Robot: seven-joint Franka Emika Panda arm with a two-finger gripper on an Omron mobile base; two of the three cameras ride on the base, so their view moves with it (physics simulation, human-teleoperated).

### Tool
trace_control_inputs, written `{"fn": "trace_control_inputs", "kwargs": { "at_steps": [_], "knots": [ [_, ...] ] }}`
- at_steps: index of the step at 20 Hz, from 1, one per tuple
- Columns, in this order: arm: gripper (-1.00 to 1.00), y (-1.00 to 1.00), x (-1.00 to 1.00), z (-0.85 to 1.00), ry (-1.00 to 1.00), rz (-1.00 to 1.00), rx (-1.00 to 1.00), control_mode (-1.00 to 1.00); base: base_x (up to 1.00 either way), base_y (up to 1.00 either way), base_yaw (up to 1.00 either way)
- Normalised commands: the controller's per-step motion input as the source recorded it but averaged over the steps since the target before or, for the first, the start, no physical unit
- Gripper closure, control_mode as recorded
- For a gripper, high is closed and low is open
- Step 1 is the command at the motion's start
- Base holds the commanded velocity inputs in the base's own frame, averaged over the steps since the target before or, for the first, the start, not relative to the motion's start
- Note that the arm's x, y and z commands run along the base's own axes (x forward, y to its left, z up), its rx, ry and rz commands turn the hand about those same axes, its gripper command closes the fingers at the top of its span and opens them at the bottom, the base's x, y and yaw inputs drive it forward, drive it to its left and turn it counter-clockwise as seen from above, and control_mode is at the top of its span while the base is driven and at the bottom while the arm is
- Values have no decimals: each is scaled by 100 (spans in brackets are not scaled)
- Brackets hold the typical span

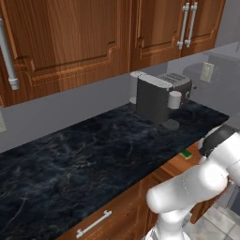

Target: Restock the sink supplies by placing the sponge and soap dispenser on the counter and next to the sink. Make sure the soap dispenser is upright.

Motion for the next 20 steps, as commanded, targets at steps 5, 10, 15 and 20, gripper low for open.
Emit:
{"fn": "trace_control_inputs", "kwargs": {
  "at_steps": [5,10,15,20],
  "knots": [
    [-100,-2,0,-39,8,4,0,-100,0,0,0],
    [-100,-19,-18,-26,2,3,0,-100,0,0,0],
    [-100,-22,-65,-21,1,1,0,-100,0,0,0],
    [-100,-40,-97,-8,1,0,5,-100,0,0,0]
  ]
}}
